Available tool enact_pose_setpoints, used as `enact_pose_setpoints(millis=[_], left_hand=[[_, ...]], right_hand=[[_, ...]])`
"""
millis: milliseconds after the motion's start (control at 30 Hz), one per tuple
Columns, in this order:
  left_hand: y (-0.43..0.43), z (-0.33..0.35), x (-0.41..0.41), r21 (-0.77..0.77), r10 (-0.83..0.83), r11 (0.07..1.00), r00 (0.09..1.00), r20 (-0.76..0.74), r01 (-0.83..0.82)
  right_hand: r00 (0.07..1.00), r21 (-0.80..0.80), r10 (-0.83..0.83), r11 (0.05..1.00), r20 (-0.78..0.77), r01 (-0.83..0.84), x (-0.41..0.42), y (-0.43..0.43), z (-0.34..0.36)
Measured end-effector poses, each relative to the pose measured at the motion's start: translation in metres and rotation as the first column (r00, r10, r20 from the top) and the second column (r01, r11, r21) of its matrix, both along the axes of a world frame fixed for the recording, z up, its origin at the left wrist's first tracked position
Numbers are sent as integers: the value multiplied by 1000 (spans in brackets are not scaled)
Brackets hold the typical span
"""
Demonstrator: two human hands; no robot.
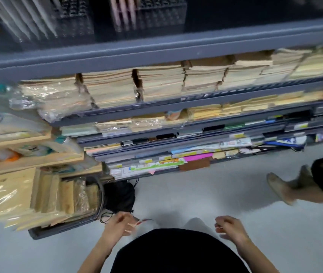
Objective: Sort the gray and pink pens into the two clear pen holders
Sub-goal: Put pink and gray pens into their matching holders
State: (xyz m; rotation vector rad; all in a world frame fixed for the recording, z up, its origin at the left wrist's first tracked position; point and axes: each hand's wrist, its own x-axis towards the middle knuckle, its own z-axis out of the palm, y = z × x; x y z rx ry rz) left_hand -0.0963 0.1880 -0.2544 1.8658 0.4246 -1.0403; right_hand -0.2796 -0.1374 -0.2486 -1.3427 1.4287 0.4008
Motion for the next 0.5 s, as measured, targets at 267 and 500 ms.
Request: enact_pose_setpoints(millis=[267,500], left_hand=[[-126,25,-53,-20,-154,987,977,146,158],[-246,99,-28,-103,-302,925,873,382,365]], right_hand=[[991,-87,-1,996,133,13,-80,-85,15],[915,-330,93,943,392,46,-59,-172,78]])
